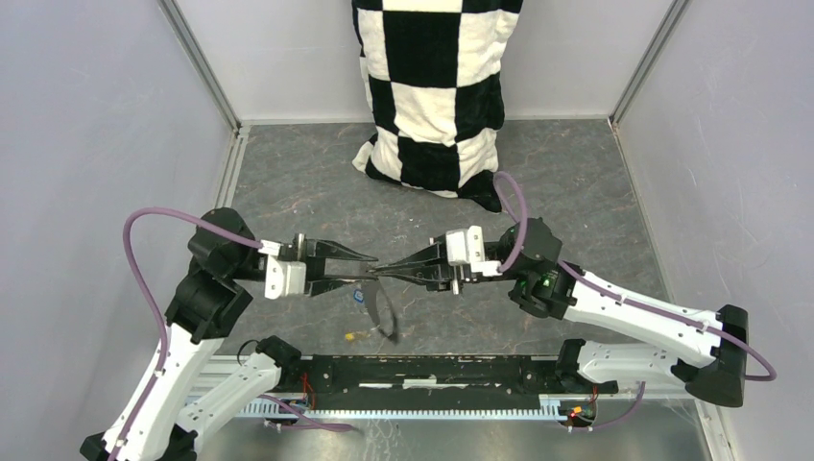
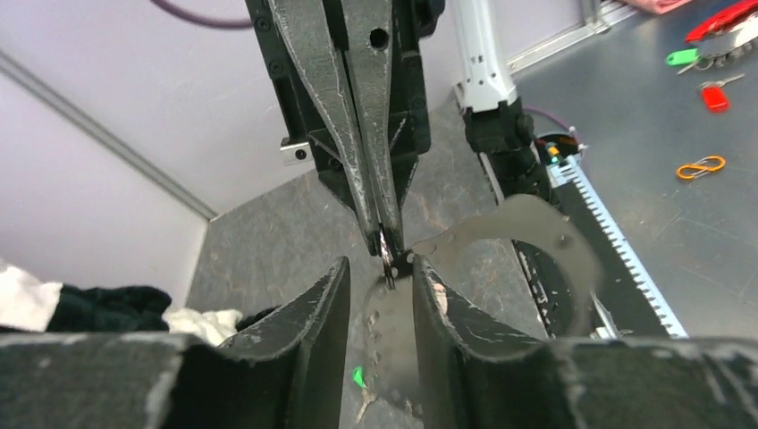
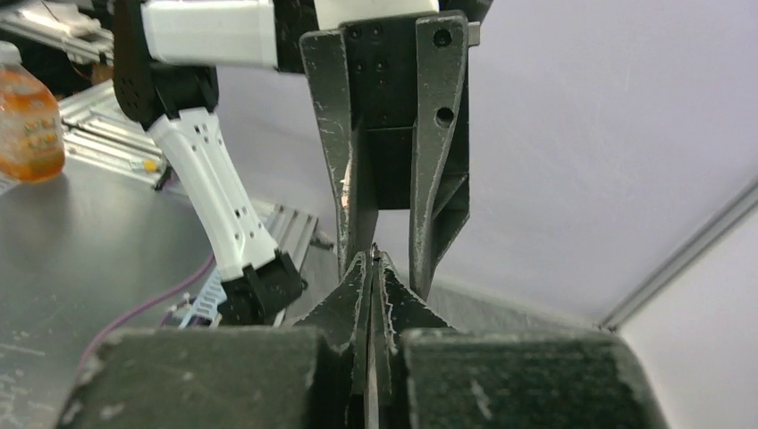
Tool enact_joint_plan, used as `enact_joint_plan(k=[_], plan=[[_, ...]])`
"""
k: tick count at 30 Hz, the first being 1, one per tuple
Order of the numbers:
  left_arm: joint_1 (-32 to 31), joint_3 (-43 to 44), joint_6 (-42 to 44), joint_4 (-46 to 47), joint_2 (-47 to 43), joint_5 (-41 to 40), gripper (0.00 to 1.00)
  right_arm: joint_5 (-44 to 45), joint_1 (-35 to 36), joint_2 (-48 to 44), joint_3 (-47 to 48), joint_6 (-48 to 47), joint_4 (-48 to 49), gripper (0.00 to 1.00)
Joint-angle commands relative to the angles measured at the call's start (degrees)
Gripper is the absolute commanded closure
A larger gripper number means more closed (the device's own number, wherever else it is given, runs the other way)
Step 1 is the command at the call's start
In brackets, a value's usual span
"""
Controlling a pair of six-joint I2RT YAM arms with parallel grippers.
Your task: Put the keys on the keyring
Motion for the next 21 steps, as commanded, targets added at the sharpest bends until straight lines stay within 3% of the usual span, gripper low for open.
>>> enact_joint_plan(k=[1,8,13,21], plan=[[-0.2,1.0,11.9,-12.3,-0.5,-7.2,0.61,4.7,0.2,-0.5,5.3,-5.7,-13.7,1.00],[-0.2,-1.2,14.8,-14.5,-2.0,-7.4,0.81,4.3,0.1,0.6,7.8,-6.4,-18.6,0.99],[-0.2,-2.7,14.5,-14.4,-4.0,-9.8,0.81,4.4,0.2,1.4,9.3,-6.9,-20.4,1.00],[-0.2,-7.2,6.7,-6.7,-6.5,-13.8,0.82,5.1,0.3,3.7,11.7,-7.0,-22.5,1.00]])
